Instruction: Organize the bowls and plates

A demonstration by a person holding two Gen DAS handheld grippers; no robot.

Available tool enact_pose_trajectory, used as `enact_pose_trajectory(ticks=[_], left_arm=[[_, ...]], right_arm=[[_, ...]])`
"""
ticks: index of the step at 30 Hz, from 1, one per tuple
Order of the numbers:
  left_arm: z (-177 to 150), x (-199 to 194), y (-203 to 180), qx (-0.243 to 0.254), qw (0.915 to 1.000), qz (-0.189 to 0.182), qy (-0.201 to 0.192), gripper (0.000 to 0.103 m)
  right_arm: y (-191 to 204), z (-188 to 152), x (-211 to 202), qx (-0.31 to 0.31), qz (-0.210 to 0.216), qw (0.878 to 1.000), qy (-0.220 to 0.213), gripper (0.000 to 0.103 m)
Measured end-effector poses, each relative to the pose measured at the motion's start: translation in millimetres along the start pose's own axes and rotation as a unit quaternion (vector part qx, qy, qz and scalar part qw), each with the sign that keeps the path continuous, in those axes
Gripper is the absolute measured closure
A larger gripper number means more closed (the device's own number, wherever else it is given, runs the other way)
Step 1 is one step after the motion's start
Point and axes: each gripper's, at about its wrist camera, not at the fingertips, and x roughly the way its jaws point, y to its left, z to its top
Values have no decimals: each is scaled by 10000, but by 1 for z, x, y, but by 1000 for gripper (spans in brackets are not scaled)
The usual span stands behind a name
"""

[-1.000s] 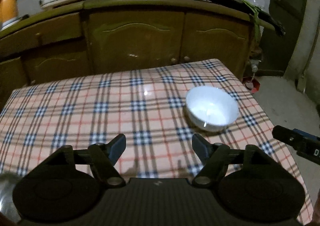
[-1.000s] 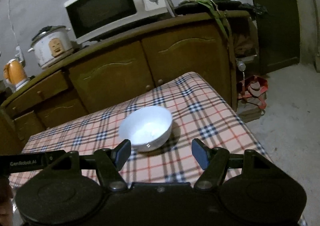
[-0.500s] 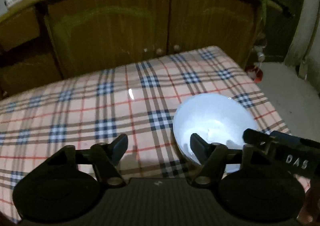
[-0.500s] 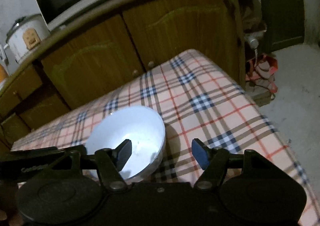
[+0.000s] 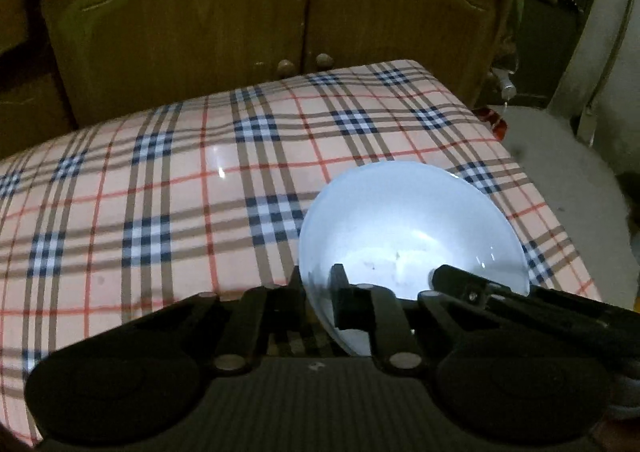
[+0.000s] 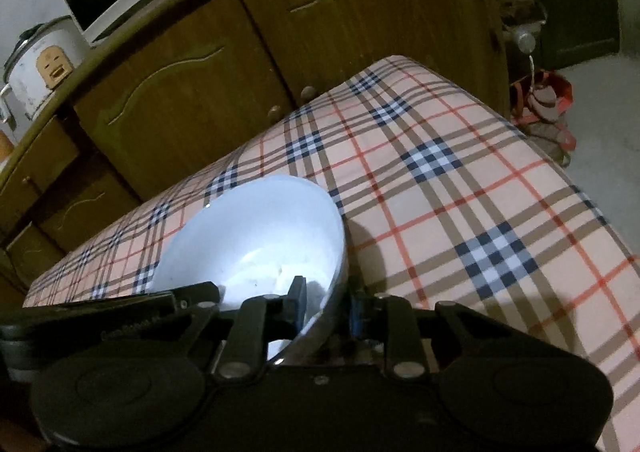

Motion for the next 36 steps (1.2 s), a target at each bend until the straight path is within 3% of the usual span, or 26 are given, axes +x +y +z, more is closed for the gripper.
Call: enact_pose_trajectory(ticks=[6,24,36], left_arm=[[-6,-34,-4,-17,9998,103,-174,89],[-39,-187,-26,118,9945,302,-1000,88],[-72,-244,-25,-22,9906,347,-1320,87]], right_arm=[[13,-5,-30,-30,54,9999,-120,75],[69,-19,-184,-402,270,9946,-914,75],[96,-48,-251,-596,410,9901,-1199,75]])
